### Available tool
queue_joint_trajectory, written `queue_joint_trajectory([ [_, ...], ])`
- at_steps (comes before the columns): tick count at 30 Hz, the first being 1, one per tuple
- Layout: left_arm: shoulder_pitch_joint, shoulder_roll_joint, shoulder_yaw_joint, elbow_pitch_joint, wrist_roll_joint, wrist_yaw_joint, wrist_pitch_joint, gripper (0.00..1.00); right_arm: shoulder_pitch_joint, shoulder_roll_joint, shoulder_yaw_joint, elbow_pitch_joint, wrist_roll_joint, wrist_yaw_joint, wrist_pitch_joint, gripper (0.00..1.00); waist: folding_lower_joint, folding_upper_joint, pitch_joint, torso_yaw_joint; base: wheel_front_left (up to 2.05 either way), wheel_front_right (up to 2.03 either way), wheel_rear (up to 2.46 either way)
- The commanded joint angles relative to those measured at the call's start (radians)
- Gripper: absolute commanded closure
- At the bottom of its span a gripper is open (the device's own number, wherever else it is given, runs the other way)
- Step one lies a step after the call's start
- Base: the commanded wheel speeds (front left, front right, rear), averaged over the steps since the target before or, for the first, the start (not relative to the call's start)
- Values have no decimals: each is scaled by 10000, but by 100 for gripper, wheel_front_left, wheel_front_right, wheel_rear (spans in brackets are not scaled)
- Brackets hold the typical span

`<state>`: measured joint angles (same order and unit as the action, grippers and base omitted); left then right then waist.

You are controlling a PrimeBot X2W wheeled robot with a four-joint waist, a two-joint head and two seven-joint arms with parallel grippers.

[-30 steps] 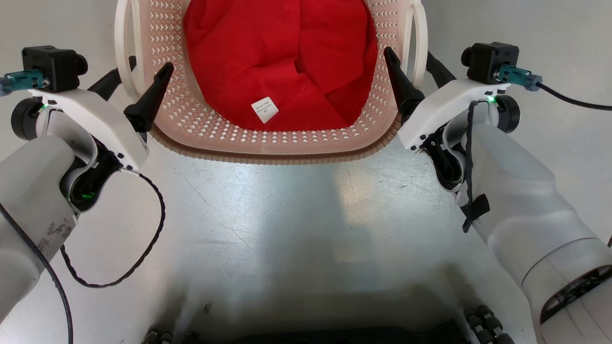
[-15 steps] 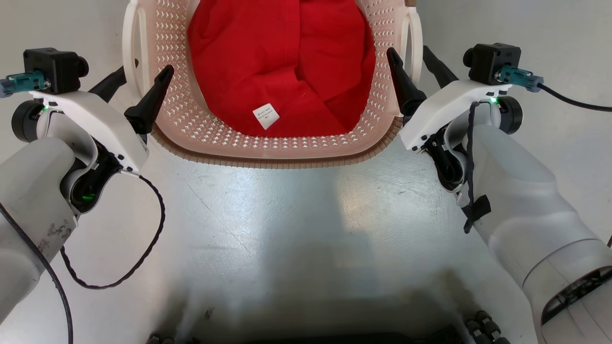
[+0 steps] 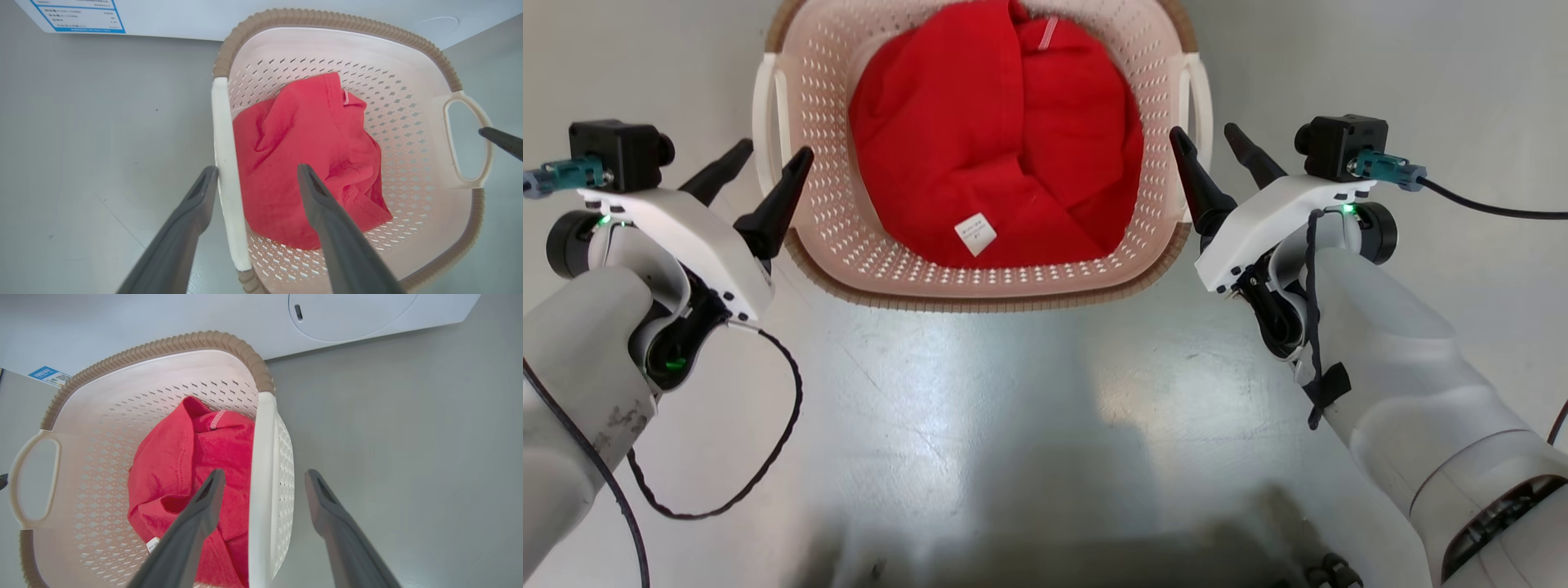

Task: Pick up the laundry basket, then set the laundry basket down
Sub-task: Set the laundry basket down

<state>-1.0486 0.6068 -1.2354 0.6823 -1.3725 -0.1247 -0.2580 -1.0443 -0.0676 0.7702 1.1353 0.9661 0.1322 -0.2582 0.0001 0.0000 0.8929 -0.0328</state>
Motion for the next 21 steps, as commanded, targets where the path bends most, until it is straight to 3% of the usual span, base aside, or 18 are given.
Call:
queue_joint_trajectory([
  [1, 187, 399, 237, -29, -54, -60, -38, 0, 619, 174, 145, -68, 120, -15, -36, 0, -1, 0, -190, -58, 0, 0, 0],
  [14, 1084, 293, 438, 369, 105, -60, -38, 0, 1168, 174, 1042, -51, 940, -15, -36, 0, -1, 0, -1659, -244, 0, 0, 0],
  [21, 1915, 190, 1296, 296, 619, -60, -38, 0, 1597, 174, 1187, -98, 1061, -15, -36, 0, -1, 0, -2804, -294, 0, 0, 0],
])
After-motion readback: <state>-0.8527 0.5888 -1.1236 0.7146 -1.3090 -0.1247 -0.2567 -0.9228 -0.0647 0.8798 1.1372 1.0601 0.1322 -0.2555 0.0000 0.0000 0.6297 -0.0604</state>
